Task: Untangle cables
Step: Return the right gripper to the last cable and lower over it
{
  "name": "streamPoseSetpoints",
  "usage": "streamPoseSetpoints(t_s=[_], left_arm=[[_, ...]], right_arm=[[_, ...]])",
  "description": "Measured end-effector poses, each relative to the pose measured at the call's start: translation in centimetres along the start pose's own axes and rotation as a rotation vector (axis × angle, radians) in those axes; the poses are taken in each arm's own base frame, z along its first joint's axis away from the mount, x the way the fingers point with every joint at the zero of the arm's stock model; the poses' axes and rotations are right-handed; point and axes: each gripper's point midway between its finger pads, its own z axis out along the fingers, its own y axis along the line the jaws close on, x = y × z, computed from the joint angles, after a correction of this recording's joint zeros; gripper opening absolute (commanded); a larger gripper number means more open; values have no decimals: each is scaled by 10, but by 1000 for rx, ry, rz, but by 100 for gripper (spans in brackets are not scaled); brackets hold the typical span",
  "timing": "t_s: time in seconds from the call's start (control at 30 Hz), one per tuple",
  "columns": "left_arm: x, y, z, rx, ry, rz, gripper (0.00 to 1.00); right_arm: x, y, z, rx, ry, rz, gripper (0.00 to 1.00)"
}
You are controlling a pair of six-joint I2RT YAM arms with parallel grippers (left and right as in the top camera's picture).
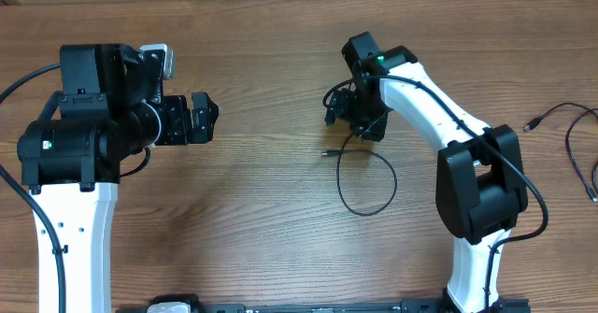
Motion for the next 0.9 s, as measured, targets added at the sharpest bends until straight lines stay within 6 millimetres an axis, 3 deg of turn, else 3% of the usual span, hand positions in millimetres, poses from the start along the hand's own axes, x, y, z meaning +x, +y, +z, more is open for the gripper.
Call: streamPoseSetpoints(t_s=[0.07, 0.33, 0.53, 0.73, 0.9], left_arm=[[0, 0, 0, 0, 0, 0, 100], [0, 0, 0, 0, 0, 0, 100], [0, 0, 0, 0, 0, 0, 100], [0, 0, 0, 0, 0, 0, 100], [0, 0, 0, 0, 0, 0, 100]], right_arm=[[3, -2, 3, 11, 3, 11, 67], [-4, -5, 9, 25, -38, 24, 66], [-5, -12, 25, 33, -54, 27, 66], [-6, -16, 35, 32, -68, 30, 52], [-4, -18, 37, 37, -63, 29, 32]])
